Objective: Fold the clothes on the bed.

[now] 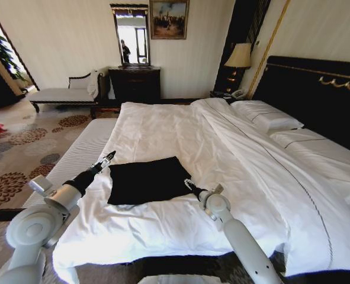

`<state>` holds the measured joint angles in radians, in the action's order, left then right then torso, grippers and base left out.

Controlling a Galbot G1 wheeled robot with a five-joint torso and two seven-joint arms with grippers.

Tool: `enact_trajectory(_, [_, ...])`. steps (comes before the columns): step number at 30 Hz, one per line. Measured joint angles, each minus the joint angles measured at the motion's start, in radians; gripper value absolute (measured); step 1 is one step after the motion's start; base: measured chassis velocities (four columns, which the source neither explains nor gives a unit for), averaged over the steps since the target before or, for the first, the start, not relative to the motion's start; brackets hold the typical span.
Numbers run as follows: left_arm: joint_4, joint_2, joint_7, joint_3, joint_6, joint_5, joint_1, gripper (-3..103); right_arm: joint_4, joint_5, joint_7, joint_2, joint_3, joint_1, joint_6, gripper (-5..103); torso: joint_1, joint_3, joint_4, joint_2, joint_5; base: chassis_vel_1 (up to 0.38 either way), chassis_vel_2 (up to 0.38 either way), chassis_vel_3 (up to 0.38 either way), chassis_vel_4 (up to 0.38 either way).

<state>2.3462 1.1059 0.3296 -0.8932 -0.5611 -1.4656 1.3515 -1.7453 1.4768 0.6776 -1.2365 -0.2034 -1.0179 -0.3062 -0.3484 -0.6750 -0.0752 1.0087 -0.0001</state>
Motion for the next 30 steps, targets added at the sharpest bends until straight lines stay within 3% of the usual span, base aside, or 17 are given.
enact_trajectory(3, [-0.006,0.005,0.001,0.007,0.0,0.01,0.001,100,0.011,-0.006,-0.005,-0.012,0.008,0.001,0.001,94,0.0,0.0,0.0,0.0,0.0,0.0,0.0,0.0,0.0])
enact_trajectory(6, [-0.014,0.008,0.001,0.01,0.0,0.022,0.004,100,0.012,-0.009,-0.008,-0.019,0.015,0.002,0.003,77,0.0,0.0,0.0,0.0,0.0001,0.0,0.0,0.0,0.0])
enact_trajectory(8, [-0.015,0.008,0.002,0.009,0.0,0.024,0.005,100,0.012,-0.009,-0.009,-0.02,0.016,0.002,0.004,77,0.0,0.0,0.0,0.0,0.0001,0.0,0.0,0.0,0.0])
enact_trajectory(13, [-0.016,0.011,0.003,0.004,0.003,0.036,0.016,100,0.014,-0.013,-0.015,-0.015,0.019,0.004,0.006,50,0.0,0.0,0.0,0.0,0.0001,0.0,0.0,0.0,0.0])
enact_trajectory(15, [-0.017,0.011,0.003,0.004,0.003,0.037,0.017,100,0.014,-0.013,-0.015,-0.015,0.019,0.004,0.006,50,0.0,0.0,0.0,0.0,0.0001,0.0,0.0,0.0,0.0])
enact_trajectory(19, [-0.023,0.017,0.003,0.005,0.005,0.06,0.026,100,0.014,-0.023,-0.018,-0.015,0.025,0.001,0.007,28,0.0,0.0,0.0,0.0,0.0001,0.0,0.0,0.0,0.0])
enact_trajectory(21, [-0.024,0.017,0.003,0.005,0.005,0.063,0.026,100,0.013,-0.026,-0.018,-0.015,0.027,0.001,0.007,28,0.0,0.0,0.0,0.0,0.0001,0.0,0.0,0.0,0.0])
enact_trajectory(24, [-0.027,0.019,0.003,0.006,0.006,0.07,0.026,100,0.012,-0.039,-0.02,-0.015,0.033,-0.004,0.008,12,0.0,0.0,0.0,0.0,0.0001,0.0,0.0,0.0,0.0])
enact_trajectory(27, [-0.031,0.02,0.003,0.008,0.007,0.073,0.024,100,0.011,-0.044,-0.021,-0.015,0.034,-0.008,0.008,3,0.0,0.0,0.0001,0.0,0.0001,0.0,0.0,0.0,0.0])
enact_trajectory(30, [-0.034,0.021,0.003,0.01,0.007,0.076,0.022,100,0.005,-0.045,-0.021,-0.012,0.035,-0.013,0.009,1,0.0,0.0,0.0001,0.0,0.0001,0.0,0.0,0.0,0.0])
